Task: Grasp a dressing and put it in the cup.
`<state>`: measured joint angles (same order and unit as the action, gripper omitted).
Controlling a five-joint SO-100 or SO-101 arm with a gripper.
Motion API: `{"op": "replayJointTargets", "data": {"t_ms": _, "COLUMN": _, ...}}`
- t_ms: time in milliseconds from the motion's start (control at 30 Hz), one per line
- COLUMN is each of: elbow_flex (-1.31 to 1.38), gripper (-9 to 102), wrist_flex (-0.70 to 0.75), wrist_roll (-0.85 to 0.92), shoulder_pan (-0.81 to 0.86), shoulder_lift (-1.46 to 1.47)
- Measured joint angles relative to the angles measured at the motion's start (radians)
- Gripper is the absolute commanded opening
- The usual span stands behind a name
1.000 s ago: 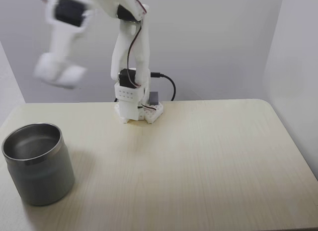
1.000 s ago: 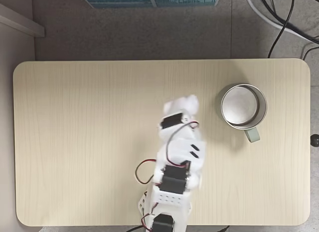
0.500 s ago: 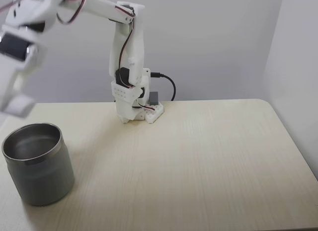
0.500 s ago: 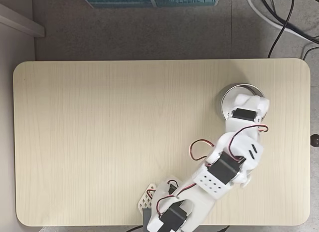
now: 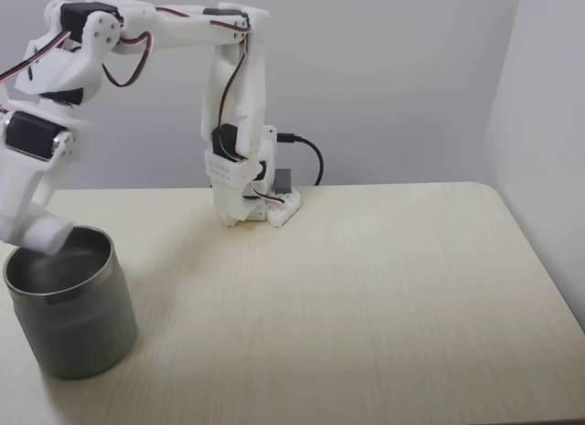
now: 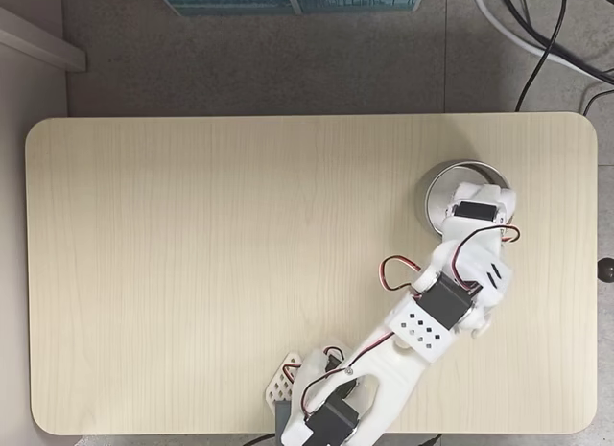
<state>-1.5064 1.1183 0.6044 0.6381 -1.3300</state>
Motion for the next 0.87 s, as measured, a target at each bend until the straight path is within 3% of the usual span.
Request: {"op": "replayJointTargets", "data": {"t_ms": 867, "elbow_flex": 0.044, "gripper": 25, "wrist_flex": -0.009, "wrist_roll": -0.083, "shoulder_pan": -0.017, "shoulder_lift": 0.064}}
